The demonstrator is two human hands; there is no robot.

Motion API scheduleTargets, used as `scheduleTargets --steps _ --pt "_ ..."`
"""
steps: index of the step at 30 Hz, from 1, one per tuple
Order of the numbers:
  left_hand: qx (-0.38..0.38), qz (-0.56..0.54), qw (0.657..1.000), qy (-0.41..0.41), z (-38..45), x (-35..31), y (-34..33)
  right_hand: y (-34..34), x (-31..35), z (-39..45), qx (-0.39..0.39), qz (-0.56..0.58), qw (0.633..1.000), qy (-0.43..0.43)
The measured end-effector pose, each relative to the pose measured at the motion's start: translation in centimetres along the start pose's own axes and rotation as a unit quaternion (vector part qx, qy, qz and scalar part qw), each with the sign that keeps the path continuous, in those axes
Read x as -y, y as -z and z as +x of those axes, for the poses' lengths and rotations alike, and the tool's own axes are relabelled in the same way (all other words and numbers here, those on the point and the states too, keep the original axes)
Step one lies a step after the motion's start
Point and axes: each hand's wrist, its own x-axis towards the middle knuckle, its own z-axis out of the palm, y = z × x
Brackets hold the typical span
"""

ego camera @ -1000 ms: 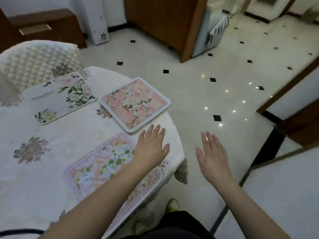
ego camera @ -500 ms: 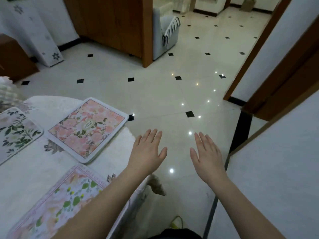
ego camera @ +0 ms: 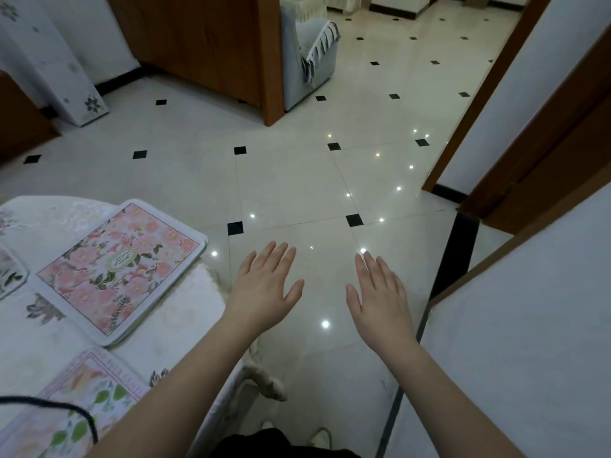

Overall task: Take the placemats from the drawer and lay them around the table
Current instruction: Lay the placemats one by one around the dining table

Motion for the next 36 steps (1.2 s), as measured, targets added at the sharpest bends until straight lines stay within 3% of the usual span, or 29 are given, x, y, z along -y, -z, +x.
scheduleTargets --steps 22,36 --pt "-0.007 -0.025 0.999 0.048 15.3 3.4 0.1 1.0 -1.2 15.9 0.008 -0.078 0.997 0.019" --pt "-0.032 -0.025 0.96 0.276 18.8 9.6 1.3 0.1 -0.7 29.6 0.031 -0.018 0.982 0.185"
